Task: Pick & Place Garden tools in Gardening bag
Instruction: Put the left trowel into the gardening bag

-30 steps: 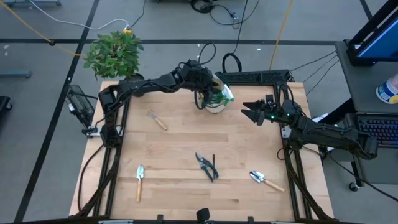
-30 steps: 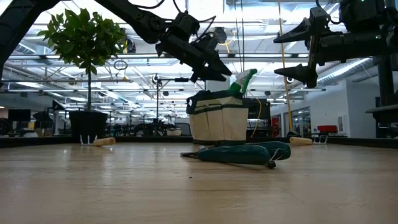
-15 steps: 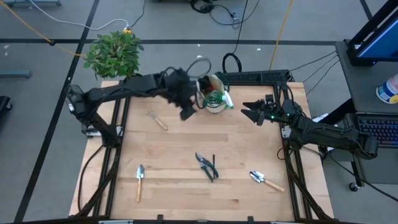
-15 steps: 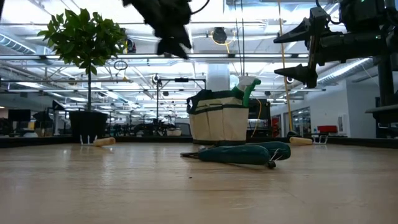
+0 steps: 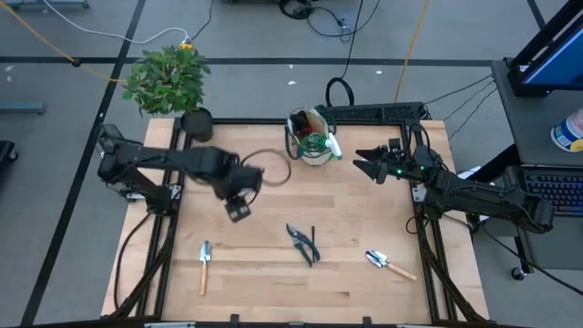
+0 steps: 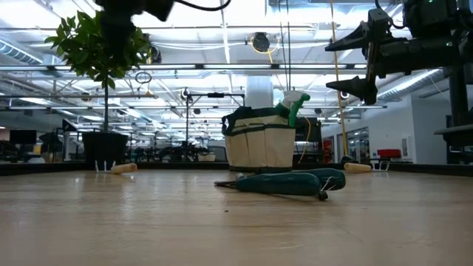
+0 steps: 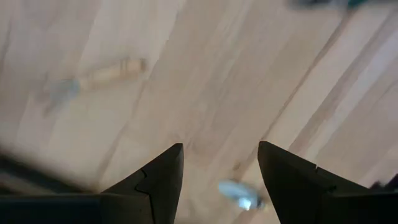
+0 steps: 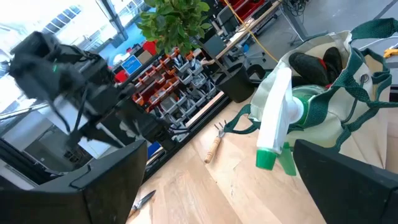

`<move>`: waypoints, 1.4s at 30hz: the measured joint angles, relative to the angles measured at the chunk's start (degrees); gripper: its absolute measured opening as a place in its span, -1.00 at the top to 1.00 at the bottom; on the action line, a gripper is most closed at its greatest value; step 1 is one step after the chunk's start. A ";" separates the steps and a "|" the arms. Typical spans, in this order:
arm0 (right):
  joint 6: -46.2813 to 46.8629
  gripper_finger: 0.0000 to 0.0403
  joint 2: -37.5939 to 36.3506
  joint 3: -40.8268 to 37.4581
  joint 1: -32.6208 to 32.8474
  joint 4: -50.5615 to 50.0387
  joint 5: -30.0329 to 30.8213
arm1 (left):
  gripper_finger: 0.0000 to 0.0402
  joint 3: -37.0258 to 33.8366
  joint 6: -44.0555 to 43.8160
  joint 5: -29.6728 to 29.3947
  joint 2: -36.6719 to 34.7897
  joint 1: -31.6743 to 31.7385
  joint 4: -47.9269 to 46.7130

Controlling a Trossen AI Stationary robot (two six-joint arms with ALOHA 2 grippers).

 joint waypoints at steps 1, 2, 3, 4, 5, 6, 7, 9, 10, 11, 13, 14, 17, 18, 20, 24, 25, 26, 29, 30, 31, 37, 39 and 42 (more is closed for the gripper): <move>0.02 -0.95 0.02 0.00 0.00 -0.02 0.00 | -0.06 -0.03 -2.11 -0.68 0.15 -1.71 -1.34; 0.00 -0.95 0.02 0.00 0.00 -0.02 0.00 | -0.07 -0.04 -4.32 -1.63 0.20 -3.42 -2.31; 0.00 -0.95 0.01 0.00 -0.01 -0.02 0.00 | -0.06 -0.04 -6.75 -2.48 0.20 -5.04 -3.04; 0.00 -0.95 0.02 0.00 0.00 -0.02 0.00 | -0.06 -0.04 -8.95 -3.40 0.14 -6.58 -4.13; 0.00 -0.95 0.02 0.00 0.00 -0.02 0.00 | -0.06 -0.04 -10.85 -3.87 0.11 -8.08 -5.35; 0.00 -0.95 0.02 0.00 0.00 -0.02 0.00 | -0.06 -0.04 -12.61 -4.51 0.11 -9.60 -6.09; 0.02 -0.95 0.02 0.00 0.00 -0.02 0.00 | -0.06 -0.14 -14.67 -4.66 0.11 -11.00 -6.29; 0.00 -0.95 0.02 0.00 -0.01 -0.02 0.00 | -0.06 -0.87 -19.57 -4.43 0.05 -13.63 -5.84; 0.01 -0.95 0.02 0.00 -0.01 -0.02 0.00 | -0.06 -1.57 -22.17 -3.83 0.07 -14.89 -5.74; 0.02 -0.95 0.02 0.00 -0.01 -0.02 0.00 | -0.06 -2.48 -24.74 -2.58 0.11 -16.06 -5.63; 0.00 -0.95 0.02 0.00 -0.02 -0.02 0.00 | -0.06 -4.98 -30.21 0.55 0.11 -18.38 -5.84; 0.00 -0.95 0.02 0.00 0.00 -0.02 0.00 | -0.06 -6.38 -33.33 2.29 0.10 -19.61 -5.85; 0.00 -0.95 0.02 0.00 0.00 -0.02 0.00 | -0.06 -11.00 -41.35 7.20 0.11 -23.66 -4.92; 0.01 -0.95 0.02 0.00 0.00 -0.02 0.00 | -0.06 -12.58 -43.52 8.58 0.11 -24.99 -3.81; 0.00 -0.95 0.02 0.00 0.00 -0.02 0.00 | -0.06 -15.56 -46.88 10.74 0.11 -27.56 -0.31; 0.00 -0.95 0.02 0.00 0.00 -0.02 0.00 | -0.06 -20.68 -50.85 14.18 0.11 -31.84 10.58; 0.00 -0.95 0.02 0.00 0.00 -0.02 0.00 | -0.06 -21.86 -52.25 14.35 0.11 -32.62 13.21; 0.00 -0.95 0.02 0.00 0.00 -0.02 0.00 | -0.06 -22.93 -54.10 14.32 0.11 -33.31 15.53; 0.02 -0.95 0.02 0.00 -0.01 -0.02 0.00 | -0.06 -25.36 -60.33 14.31 0.11 -35.38 19.96; 0.01 -0.95 0.02 0.00 -0.02 -0.02 0.00 | -0.06 -25.94 -62.20 14.31 0.11 -36.11 21.00; 0.01 -0.95 0.02 0.00 0.00 -0.02 0.00 | -0.06 -26.48 -63.89 14.33 0.11 -36.83 21.83; 0.00 -0.95 0.02 0.00 -0.02 -0.02 0.00 | -0.06 -28.92 -67.76 13.34 0.11 -40.89 27.07; 0.00 -0.95 0.02 0.00 0.00 -0.02 0.00 | -0.06 -28.92 -64.90 9.55 0.11 -42.79 27.97; 0.00 -0.95 0.02 0.00 0.00 -0.02 0.00 | -0.06 -28.92 -56.69 4.24 0.11 -46.18 27.84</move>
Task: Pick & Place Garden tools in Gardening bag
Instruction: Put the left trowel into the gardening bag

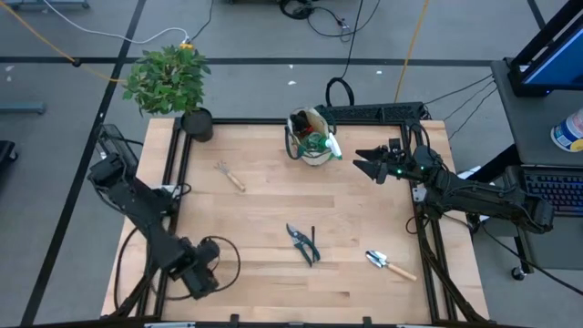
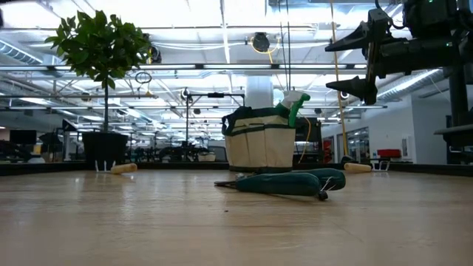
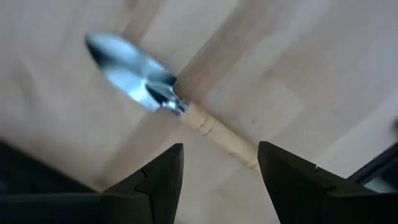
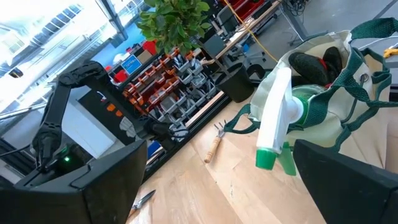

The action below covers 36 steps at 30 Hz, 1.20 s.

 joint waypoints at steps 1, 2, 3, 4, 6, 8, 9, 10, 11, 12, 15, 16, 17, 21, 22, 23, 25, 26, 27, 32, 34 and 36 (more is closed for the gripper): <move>0.00 -0.95 -0.02 0.00 0.00 0.00 0.00 | -0.06 0.00 3.48 -0.56 0.00 -1.22 -0.04; 0.00 -0.95 0.00 0.00 -0.02 0.00 0.00 | -0.06 0.00 7.33 -0.73 0.00 -2.44 0.05; 0.00 -0.95 -0.01 0.00 0.00 0.00 0.00 | -0.06 0.00 11.86 -0.74 0.00 -3.61 0.08; 0.00 -0.95 0.00 0.00 0.00 0.00 0.00 | -0.06 0.00 16.78 -0.93 0.00 -4.85 0.08; 0.00 -0.95 0.00 0.00 0.00 0.00 0.00 | -0.06 0.00 27.82 -2.45 0.00 -7.44 -0.20; 0.00 -0.95 -0.01 0.00 -0.02 0.00 0.00 | -0.06 0.00 38.12 -5.17 0.00 -9.86 -0.20; 0.00 -0.95 0.00 0.00 0.00 0.00 0.00 | -0.06 0.00 43.21 -6.64 0.00 -10.85 -0.18; 0.00 -0.95 0.00 0.00 0.00 0.00 0.00 | -0.06 0.00 48.30 -7.93 0.00 -11.73 -0.18; 0.00 -0.95 0.00 0.00 -0.01 0.00 0.00 | -0.06 0.00 53.27 -9.16 0.00 -12.40 -0.19; 0.00 -0.95 0.00 0.00 0.00 0.00 0.00 | -0.06 0.00 57.88 -10.46 0.00 -13.12 -0.20; 0.00 -0.95 0.00 0.00 -0.01 0.00 0.00 | -0.06 0.00 69.31 -14.10 0.00 -14.51 -0.05; 0.02 -0.95 -0.01 0.00 -0.01 0.00 0.00 | -0.06 0.00 72.24 -14.60 0.00 -14.63 -0.05; 0.00 -0.95 0.00 0.00 -0.01 0.00 0.00 | -0.06 0.00 74.86 -14.78 0.00 -14.69 -0.07; 0.00 -0.95 -0.02 0.00 0.00 0.00 0.00 | -0.06 0.00 83.54 -15.42 0.00 -14.47 -0.05; 0.00 -0.95 0.00 0.00 -0.01 0.00 0.00 | -0.06 -0.07 85.58 -15.66 0.00 -14.28 0.08; 0.00 -0.95 -0.01 0.00 -0.01 0.00 0.00 | -0.06 -0.35 87.16 -15.68 -0.01 -14.02 0.67; 0.00 -0.95 0.00 0.00 0.00 0.00 0.00 | -0.06 -1.39 88.67 -15.34 0.00 -13.49 2.37; 0.00 -0.95 0.00 0.00 -0.02 0.00 0.00 | -0.06 -2.07 89.16 -15.12 -0.01 -13.32 3.63; 0.00 -0.95 0.00 0.00 -0.01 0.00 0.00 | -0.06 -2.76 89.85 -14.97 0.00 -13.12 4.95; 0.00 -0.95 0.00 0.00 -0.01 0.00 0.00 | -0.06 -4.73 95.25 -17.14 0.00 -12.44 7.94; 0.00 -0.95 0.00 0.00 0.00 0.00 0.00 | -0.06 -5.35 96.41 -16.96 0.00 -11.95 8.38; 0.00 -0.95 0.00 0.00 0.00 0.00 0.00 | -0.06 -6.38 97.92 -16.31 0.00 -11.60 9.53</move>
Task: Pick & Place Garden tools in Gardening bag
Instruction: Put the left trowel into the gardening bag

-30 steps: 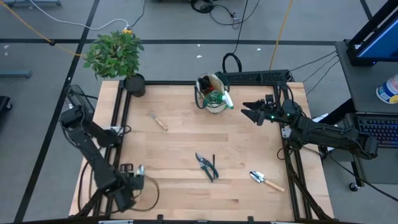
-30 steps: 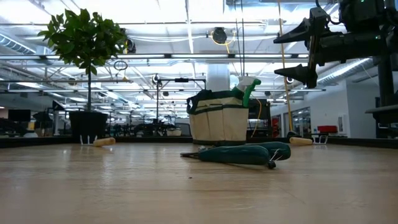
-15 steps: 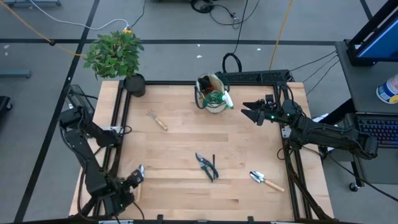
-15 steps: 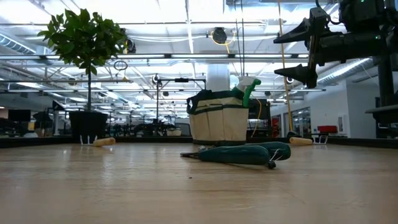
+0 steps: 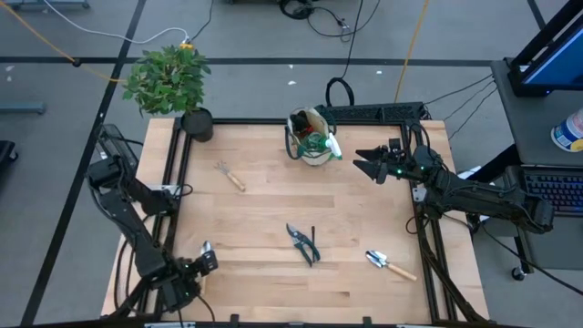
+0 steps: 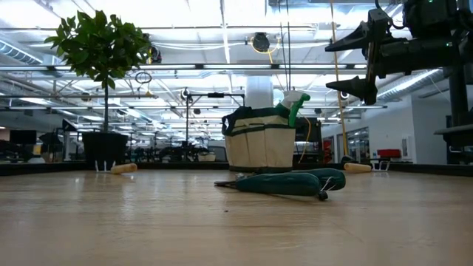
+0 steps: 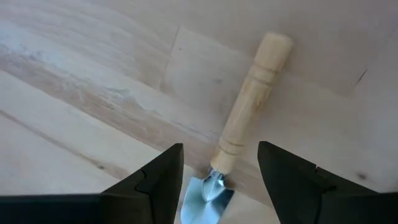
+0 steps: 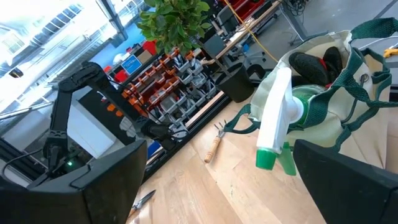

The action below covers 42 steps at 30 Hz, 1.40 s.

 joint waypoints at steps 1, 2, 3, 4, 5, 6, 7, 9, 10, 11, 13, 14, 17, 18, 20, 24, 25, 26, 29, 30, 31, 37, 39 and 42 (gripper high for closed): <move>0.00 -0.95 0.00 0.00 0.00 0.00 0.00 | -0.06 -0.74 1.03 0.16 0.00 0.14 0.92; 0.00 -0.95 0.00 0.00 0.00 0.00 0.00 | -0.06 -1.44 2.08 0.55 0.00 0.31 2.05; 0.01 -0.95 0.00 0.00 -0.01 0.00 0.00 | -0.06 -2.09 2.82 0.90 0.00 0.35 3.12; 0.00 -0.95 0.00 0.00 0.00 0.00 0.00 | -0.06 -2.77 3.09 0.96 0.00 0.35 3.96; 0.00 -0.95 0.00 0.00 0.00 0.00 0.00 | -0.06 -3.38 3.12 1.27 0.00 0.37 4.77; 0.01 -0.95 0.00 0.00 0.00 0.00 0.00 | -0.06 -4.02 3.13 1.59 0.00 0.39 5.34; 0.00 -0.95 -0.01 0.00 0.00 0.00 0.00 | -0.06 -4.69 3.24 2.03 0.00 0.38 5.91; 0.01 -0.95 0.00 0.00 0.00 0.00 0.00 | -0.06 -6.00 3.37 2.60 0.00 0.38 7.12; 0.00 -0.95 0.00 0.00 0.00 0.00 0.00 | -0.06 -6.53 3.78 2.79 0.00 0.38 7.85; 0.00 -0.95 0.00 0.00 -0.02 0.00 0.00 | -0.06 -7.02 4.07 3.01 0.00 0.38 8.65; 0.00 -0.95 0.00 0.00 0.00 0.00 0.00 | -0.06 -7.87 4.17 3.44 -0.06 0.61 10.59; 0.00 -0.95 0.00 0.00 0.00 0.00 0.00 | -0.06 -8.22 4.19 3.76 -0.14 0.68 11.30; 0.00 -0.95 -0.01 0.00 0.00 0.00 0.00 | -0.06 -9.23 4.28 3.86 -0.28 0.73 12.99; 0.01 -0.95 -0.01 0.00 0.00 0.00 0.00 | -0.06 -9.63 4.31 3.82 -0.28 0.77 13.46; 0.00 -0.95 -0.02 0.00 0.00 0.00 0.00 | -0.06 -9.99 4.31 3.86 -0.28 0.90 13.86; 0.00 -0.95 -0.01 0.00 -0.01 0.00 0.00 | 0.00 -10.14 4.30 4.31 -0.26 1.52 14.09; 0.00 -0.95 -0.02 0.00 -0.01 0.00 0.00 | 0.05 -10.18 4.29 4.55 -0.26 1.71 14.25; 0.02 -0.95 -0.02 0.00 -0.01 0.00 0.00 | 0.10 -10.22 4.30 4.76 -0.26 1.91 14.50; 0.02 -0.95 -0.02 0.00 -0.02 0.00 0.00 | 0.30 -10.31 4.27 5.47 -0.17 2.49 15.26; 0.00 -0.95 -0.02 0.00 0.00 0.00 0.00 | 0.37 -10.34 4.13 5.61 -0.15 2.69 15.55; 0.00 -0.95 -0.02 0.00 0.00 0.00 0.00 | 0.44 -10.34 4.02 5.81 -0.15 2.87 15.91; 0.00 -0.95 -0.02 0.00 0.00 0.00 0.00 | 0.69 -10.34 0.31 5.96 -0.04 4.20 17.94; 0.00 -0.95 -0.02 0.00 0.00 0.00 0.00 | 0.69 -10.34 -1.65 5.60 -0.02 4.82 18.95; 0.00 -0.95 -0.02 0.00 -0.01 0.00 0.00 | 0.69 -10.34 -4.08 4.82 0.02 6.07 21.32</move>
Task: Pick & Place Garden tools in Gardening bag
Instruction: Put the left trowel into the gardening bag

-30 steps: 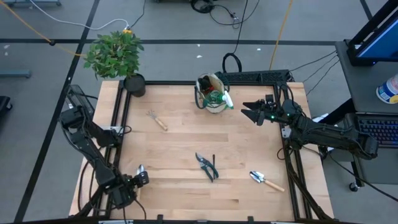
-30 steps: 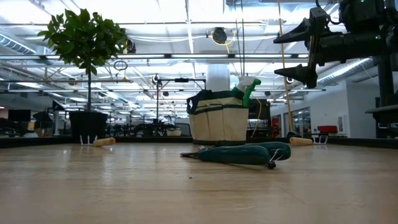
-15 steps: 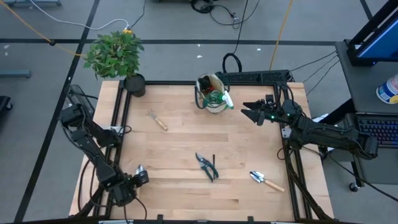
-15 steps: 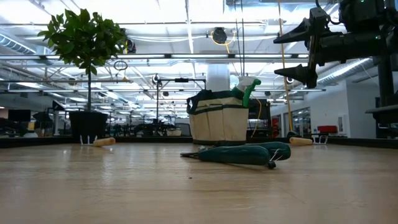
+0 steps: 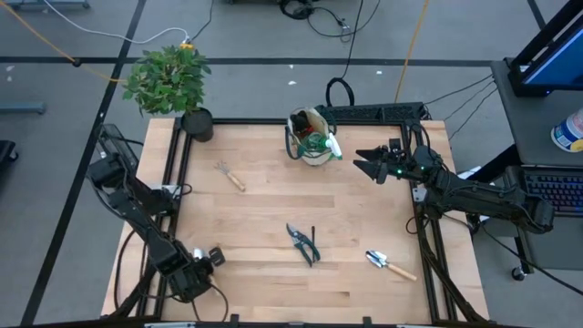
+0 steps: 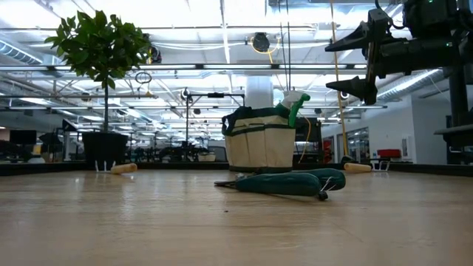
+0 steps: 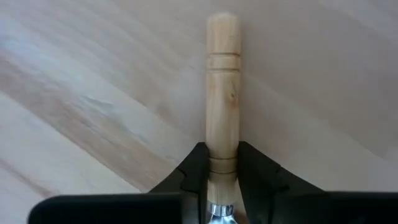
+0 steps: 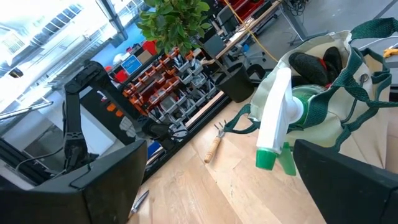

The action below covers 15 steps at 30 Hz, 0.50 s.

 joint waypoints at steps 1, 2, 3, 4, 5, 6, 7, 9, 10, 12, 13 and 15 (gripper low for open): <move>0.00 -0.95 0.00 0.00 0.01 0.00 0.00 | 0.69 0.00 -0.59 -0.43 0.05 0.53 0.73; 0.00 -0.95 0.00 0.00 -0.01 0.00 0.00 | 0.68 0.00 -1.14 -0.99 0.07 0.96 1.31; 0.00 -0.95 0.00 0.00 -0.01 0.00 0.00 | 0.68 0.05 -1.21 -1.75 0.11 1.51 1.67; 0.01 -0.95 0.00 0.00 0.01 0.00 0.00 | 0.68 0.22 -1.27 -2.60 0.18 2.10 1.83; 0.00 -0.95 0.00 0.00 0.00 0.00 0.00 | 0.68 0.33 -1.26 -3.82 0.26 2.72 1.99; 0.00 -0.95 0.00 0.00 0.01 0.00 0.00 | 0.68 0.62 -1.27 -4.66 0.31 3.35 1.98; 0.00 -0.95 0.00 0.00 -0.01 0.00 0.00 | 0.68 1.08 -1.28 -5.37 0.30 4.01 1.87; 0.00 -0.95 0.00 0.00 -0.01 0.00 0.00 | 0.68 2.12 -1.26 -6.79 0.24 5.35 2.03; 0.00 -0.95 0.00 0.00 -0.01 0.00 0.00 | 0.68 2.64 -1.26 -7.41 0.20 6.02 1.99; 0.00 -0.95 0.00 0.00 0.00 0.00 0.00 | 0.68 3.91 -1.26 -8.81 0.20 7.41 1.84; 0.00 -0.95 0.00 0.00 -0.01 0.00 0.00 | 0.67 4.64 -1.26 -9.62 0.20 8.08 1.87; 0.01 -0.95 0.00 0.00 0.00 0.00 0.00 | 0.68 6.32 -1.04 -10.83 0.18 9.44 1.83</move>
